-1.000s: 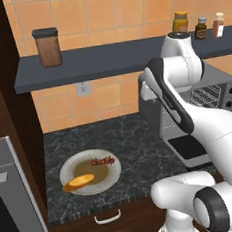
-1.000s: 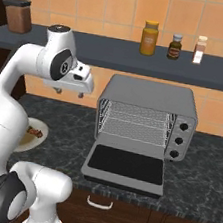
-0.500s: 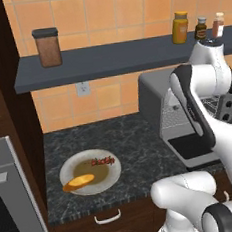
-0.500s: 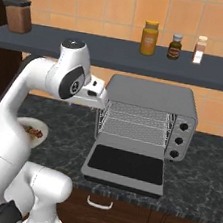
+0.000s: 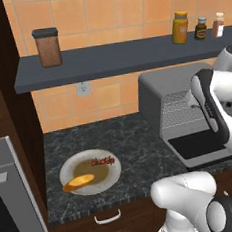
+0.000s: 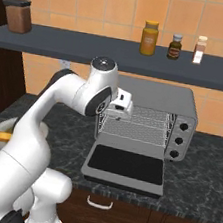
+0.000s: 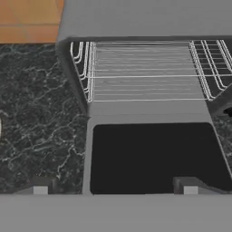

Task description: Pick up the kebab skewer and baguette bread, and place them inside the toaster oven. Close the toaster oven door and start by setting the timer.

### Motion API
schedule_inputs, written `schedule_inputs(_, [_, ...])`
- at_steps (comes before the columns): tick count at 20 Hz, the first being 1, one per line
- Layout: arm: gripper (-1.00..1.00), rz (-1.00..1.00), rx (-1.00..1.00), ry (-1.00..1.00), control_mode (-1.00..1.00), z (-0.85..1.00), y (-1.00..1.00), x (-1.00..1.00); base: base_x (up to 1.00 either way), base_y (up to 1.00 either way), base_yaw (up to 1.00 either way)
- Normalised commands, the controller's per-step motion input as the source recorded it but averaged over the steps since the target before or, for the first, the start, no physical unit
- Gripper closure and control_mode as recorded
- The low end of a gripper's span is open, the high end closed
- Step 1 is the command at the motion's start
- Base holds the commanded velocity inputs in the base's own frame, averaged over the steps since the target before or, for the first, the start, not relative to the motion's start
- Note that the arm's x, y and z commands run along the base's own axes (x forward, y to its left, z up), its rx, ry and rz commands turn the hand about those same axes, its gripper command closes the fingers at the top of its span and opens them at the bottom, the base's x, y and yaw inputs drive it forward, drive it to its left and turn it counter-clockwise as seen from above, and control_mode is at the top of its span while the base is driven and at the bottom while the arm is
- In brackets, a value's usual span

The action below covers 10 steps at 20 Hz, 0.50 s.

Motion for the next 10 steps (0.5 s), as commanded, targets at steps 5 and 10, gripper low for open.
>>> schedule_inputs(5, [-1.0,0.01,0.0,-0.31,-1.0,-0.25,-0.57,-0.02,0.0,0.0,0.0])
schedule_inputs(10, [-1.0,0.0,0.0,-0.36,-1.0,-0.27,-0.46,-0.16,0.0,0.0,0.0])
